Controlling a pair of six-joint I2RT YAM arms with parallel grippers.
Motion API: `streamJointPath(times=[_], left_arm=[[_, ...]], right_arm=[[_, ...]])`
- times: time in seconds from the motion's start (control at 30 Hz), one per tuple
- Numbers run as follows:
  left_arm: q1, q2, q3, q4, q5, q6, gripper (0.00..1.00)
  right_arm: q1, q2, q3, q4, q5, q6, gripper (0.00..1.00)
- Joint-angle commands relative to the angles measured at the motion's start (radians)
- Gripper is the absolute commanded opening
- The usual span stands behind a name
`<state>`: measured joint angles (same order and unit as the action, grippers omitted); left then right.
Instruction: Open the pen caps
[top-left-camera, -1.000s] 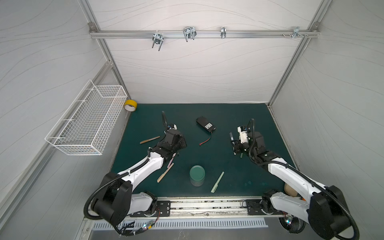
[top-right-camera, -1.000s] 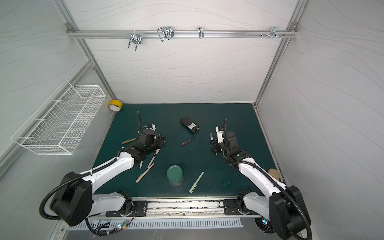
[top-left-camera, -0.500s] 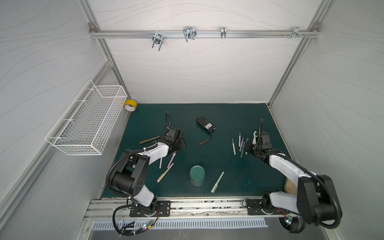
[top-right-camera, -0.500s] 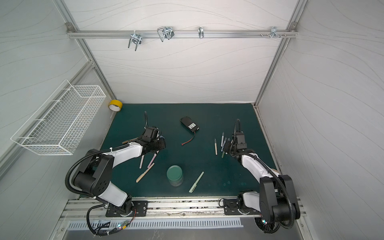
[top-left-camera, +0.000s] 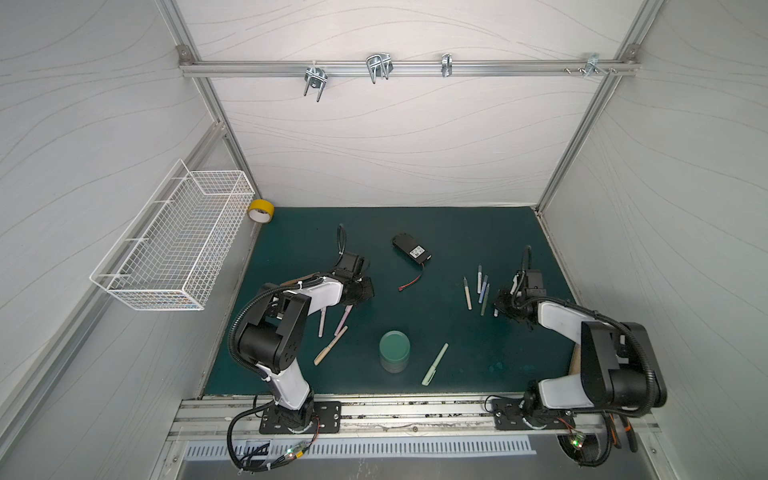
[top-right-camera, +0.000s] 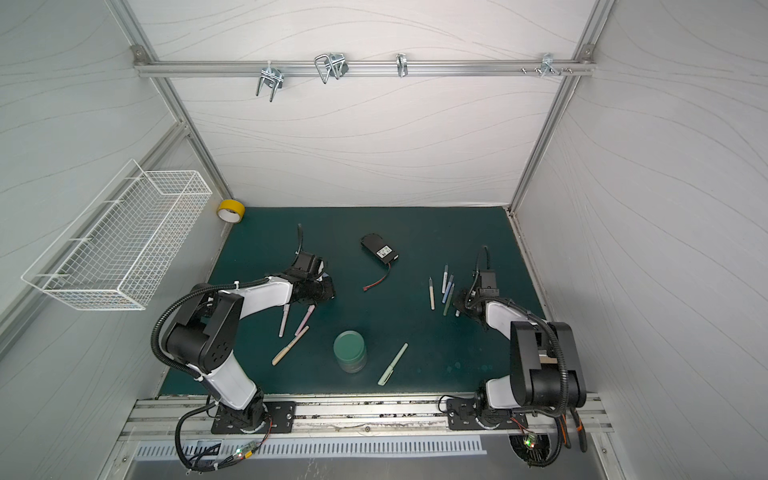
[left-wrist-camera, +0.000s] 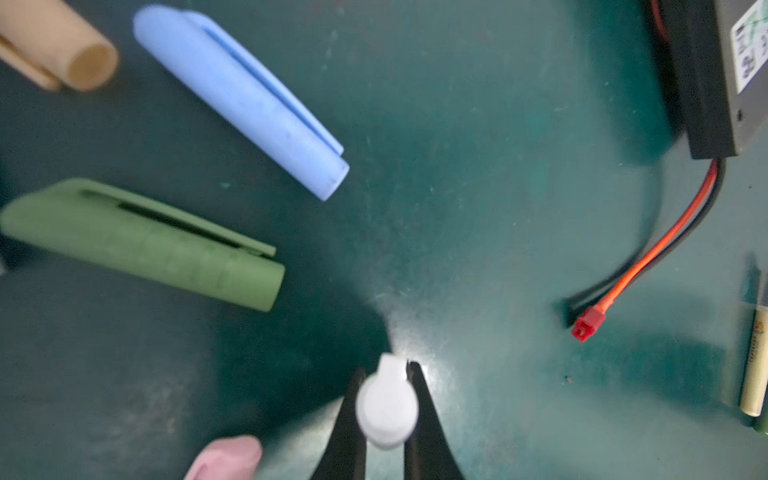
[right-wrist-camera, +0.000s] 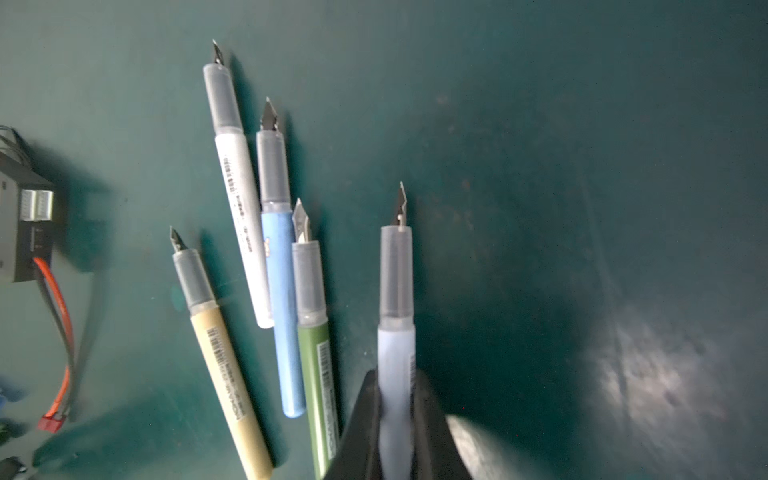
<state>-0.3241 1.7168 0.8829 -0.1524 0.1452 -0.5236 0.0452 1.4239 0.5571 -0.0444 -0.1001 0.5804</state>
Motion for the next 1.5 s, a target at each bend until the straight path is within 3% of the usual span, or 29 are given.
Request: streamJointPath(times=[0.0,0.07,0.13,0.3,0.6,0.8,1.1,1.3,1.47], left_arm=[[0.007,0.032,0.056,-0.029,0.011,0.015,0.0],[0.008,0.043,0.065,-0.04,0.014,0.012,0.01],[0.009,0.049,0.069,-0.047,0.017,0.013,0.09],[0.009,0.043,0.069,-0.048,0.018,0.011,0.14],[0.009,0.001,0.045,-0.027,0.018,0.005,0.27],[0.008,-0.045,0.024,-0.013,0.002,0.004,0.3],[0.008,-0.247,-0.121,0.173,0.079,0.002,0.35],[-0.004,-0.389,-0.228,0.327,0.146,0.021,0.37],[-0.036,-0.42,-0.237,0.344,0.156,0.055,0.38]], right_arm=[[-0.006,0.034,0.003,0.011,-0.039,0.014,0.18],[-0.007,0.034,0.004,0.012,-0.041,0.014,0.24],[-0.007,0.028,0.001,0.014,-0.037,0.013,0.3],[-0.007,0.005,-0.006,0.012,-0.025,0.013,0.37],[-0.007,-0.118,-0.051,0.041,-0.027,0.017,0.4],[0.007,-0.24,-0.076,0.029,0.014,0.008,0.39],[0.198,-0.547,-0.128,0.045,0.186,-0.1,0.39],[0.278,-0.546,-0.12,0.101,0.083,-0.211,0.39],[0.339,-0.492,-0.087,0.107,0.04,-0.276,0.39]])
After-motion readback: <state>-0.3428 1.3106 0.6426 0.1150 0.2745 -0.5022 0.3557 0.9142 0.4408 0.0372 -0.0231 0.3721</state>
